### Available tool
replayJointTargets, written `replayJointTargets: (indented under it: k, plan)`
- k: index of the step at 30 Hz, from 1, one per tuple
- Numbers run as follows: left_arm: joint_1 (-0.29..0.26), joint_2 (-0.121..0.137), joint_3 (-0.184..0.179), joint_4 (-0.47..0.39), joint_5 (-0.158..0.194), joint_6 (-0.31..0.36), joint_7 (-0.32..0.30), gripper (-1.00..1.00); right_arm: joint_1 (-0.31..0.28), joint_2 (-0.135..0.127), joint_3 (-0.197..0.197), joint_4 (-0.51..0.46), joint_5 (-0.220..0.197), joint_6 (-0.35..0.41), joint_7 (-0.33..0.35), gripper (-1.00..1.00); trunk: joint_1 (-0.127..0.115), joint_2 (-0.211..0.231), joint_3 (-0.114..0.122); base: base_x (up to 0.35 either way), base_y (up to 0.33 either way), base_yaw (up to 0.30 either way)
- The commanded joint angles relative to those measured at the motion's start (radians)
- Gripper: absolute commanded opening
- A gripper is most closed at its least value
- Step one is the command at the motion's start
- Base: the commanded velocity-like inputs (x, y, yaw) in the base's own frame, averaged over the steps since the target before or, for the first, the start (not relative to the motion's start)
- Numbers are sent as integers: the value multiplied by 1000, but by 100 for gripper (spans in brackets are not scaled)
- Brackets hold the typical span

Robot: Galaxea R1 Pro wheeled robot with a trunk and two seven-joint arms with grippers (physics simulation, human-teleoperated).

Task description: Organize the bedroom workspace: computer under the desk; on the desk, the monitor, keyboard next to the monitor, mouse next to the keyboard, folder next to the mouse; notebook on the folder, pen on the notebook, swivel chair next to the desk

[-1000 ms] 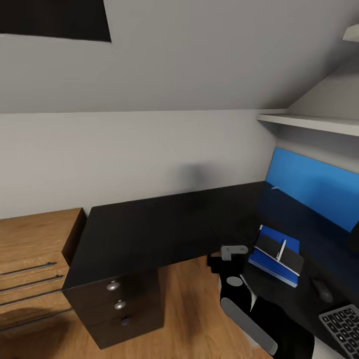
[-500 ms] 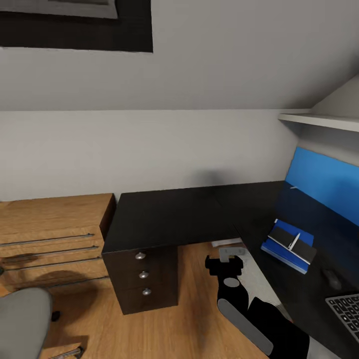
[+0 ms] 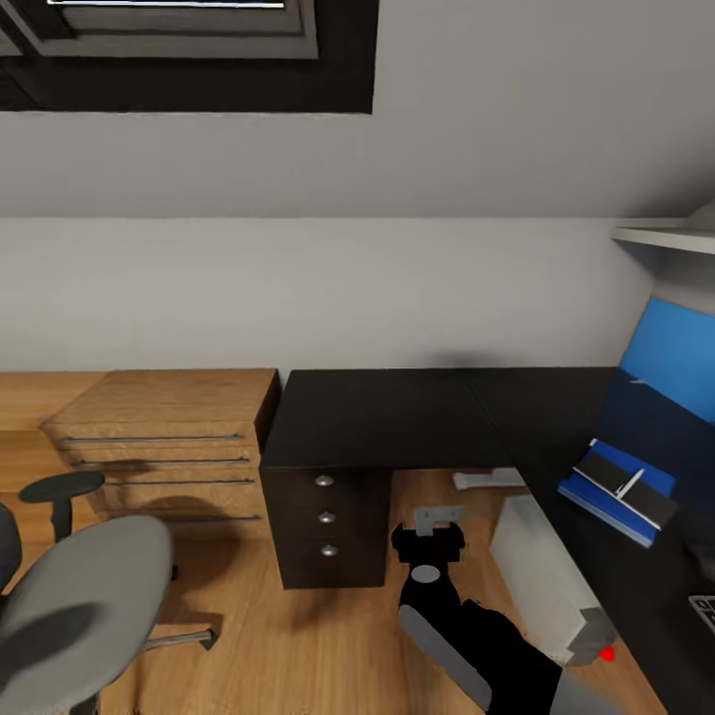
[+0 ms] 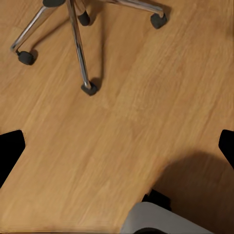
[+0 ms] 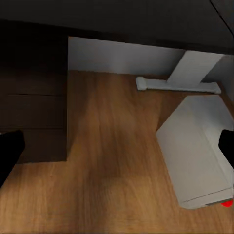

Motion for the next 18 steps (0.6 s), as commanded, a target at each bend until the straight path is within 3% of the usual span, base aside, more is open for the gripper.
replayJointTargets:
  k: [1, 5, 9, 18]
  plan:
    - [0, 0, -1, -2, 8, -4, 1, 100, -2, 20, 3, 39, 29, -14, -5, 100, -4, 6, 2, -19, 0, 269]
    - [0, 0, -1, -3, 8, -4, 2, 100, -2, 65, 2, 133, 94, -95, -1, 100, -19, 34, 15, -11, 0, 268]
    - [0, -1, -1, -4, 8, -3, 2, 100, -2, 90, 1, 208, 125, -183, 1, 100, -34, 62, 27, -4, 0, 199]
    - [0, -2, -1, -4, 7, -4, 2, 100, 20, 95, 0, 396, 138, -359, 63, 100, -69, 125, 55, -1, 0, 46]
